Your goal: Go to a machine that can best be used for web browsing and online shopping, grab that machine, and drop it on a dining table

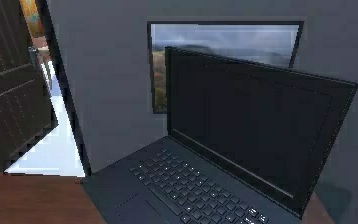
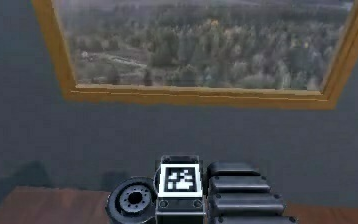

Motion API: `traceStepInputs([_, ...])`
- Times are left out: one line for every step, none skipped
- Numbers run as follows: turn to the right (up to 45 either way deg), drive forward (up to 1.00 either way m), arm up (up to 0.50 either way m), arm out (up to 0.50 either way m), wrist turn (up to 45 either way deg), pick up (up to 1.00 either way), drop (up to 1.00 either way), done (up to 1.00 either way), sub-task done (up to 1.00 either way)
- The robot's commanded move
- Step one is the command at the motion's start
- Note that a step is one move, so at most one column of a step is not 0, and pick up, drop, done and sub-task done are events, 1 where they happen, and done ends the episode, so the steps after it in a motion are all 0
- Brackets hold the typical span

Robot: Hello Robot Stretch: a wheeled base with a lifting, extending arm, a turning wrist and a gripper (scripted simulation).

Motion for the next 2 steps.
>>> traceStepInputs([-21.0,0.0,0.0,0.0,0.0,0.0,0.0,0.0,0.0])
traceStepInputs([0.0,1.0,0.0,0.0,0.0,0.0,0.0,0.0,0.0])
